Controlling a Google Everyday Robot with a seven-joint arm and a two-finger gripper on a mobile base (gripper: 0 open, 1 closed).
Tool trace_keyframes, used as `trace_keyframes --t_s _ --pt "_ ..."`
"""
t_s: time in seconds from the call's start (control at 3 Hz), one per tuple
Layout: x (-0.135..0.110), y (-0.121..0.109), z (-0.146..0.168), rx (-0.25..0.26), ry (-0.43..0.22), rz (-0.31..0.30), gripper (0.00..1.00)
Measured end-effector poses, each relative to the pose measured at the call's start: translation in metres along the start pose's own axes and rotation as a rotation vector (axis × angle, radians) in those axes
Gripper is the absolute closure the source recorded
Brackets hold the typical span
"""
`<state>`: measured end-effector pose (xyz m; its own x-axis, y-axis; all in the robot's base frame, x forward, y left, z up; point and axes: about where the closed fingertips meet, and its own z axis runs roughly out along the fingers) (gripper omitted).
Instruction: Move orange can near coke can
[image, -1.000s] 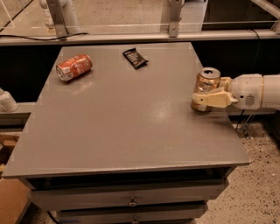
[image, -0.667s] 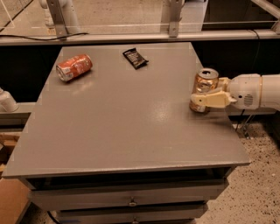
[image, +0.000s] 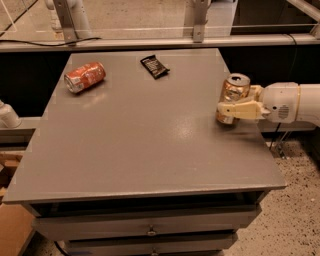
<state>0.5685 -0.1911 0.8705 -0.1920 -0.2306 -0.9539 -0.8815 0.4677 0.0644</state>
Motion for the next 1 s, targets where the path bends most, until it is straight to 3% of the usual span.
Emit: trace_keyframes --t_s 0.67,1.0 --pt "-0.05 -0.005 0.07 -0.028 -0.127 -0.02 1.0" --pt "-0.066 0.007 0.114 -0.068 -0.151 -0.026 1.0"
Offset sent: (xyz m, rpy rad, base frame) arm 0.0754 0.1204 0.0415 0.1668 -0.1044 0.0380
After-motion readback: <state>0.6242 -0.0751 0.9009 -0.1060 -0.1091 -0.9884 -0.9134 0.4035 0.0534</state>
